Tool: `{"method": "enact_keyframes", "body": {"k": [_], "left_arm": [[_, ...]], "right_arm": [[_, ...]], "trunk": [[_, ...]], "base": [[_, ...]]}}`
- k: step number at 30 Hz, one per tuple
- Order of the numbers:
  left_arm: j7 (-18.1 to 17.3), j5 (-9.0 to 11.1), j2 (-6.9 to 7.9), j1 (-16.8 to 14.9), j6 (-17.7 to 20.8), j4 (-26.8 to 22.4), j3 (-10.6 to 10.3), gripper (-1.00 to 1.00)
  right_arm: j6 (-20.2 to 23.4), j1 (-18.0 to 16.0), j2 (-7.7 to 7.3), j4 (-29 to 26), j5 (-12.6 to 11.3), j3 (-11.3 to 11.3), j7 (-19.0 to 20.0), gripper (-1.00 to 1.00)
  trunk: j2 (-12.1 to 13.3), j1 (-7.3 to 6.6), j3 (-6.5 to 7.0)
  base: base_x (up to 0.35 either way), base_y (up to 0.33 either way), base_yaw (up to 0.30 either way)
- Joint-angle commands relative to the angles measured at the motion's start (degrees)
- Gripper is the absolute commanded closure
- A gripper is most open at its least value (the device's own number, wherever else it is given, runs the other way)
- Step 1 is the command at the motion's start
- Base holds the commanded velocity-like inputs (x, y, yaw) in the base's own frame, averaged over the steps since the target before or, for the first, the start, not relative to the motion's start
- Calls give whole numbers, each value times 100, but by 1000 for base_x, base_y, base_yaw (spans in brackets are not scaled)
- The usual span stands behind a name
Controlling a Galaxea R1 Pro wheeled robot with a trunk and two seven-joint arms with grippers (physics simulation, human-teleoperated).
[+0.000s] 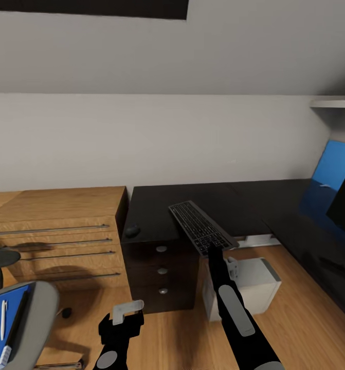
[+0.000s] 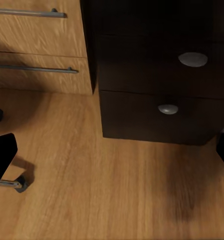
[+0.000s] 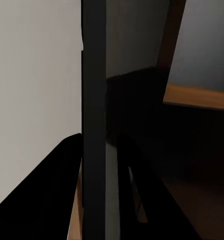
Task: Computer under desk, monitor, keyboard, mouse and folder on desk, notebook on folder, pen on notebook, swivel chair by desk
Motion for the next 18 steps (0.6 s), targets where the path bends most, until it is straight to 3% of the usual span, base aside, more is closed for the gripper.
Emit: {"method": "enact_keyframes", "body": {"k": [1,6,18], "left_arm": [[44,37,1,-3,17,-10,-6,-100],[55,37,1,-3,15,-19,-4,-100],[61,38,1,-3,19,-27,-19,-100]], "right_arm": [[-46,-2,-4,12,-114,3,-57,100],[-43,-1,-6,30,-121,0,-57,100],[-11,-1,-16,17,-168,8,-39,100]], "trunk": [[-2,0,-12],[-2,0,-35],[-2,0,-37]], "base": [[5,0,-184],[64,40,-129],[35,22,-3]]}}
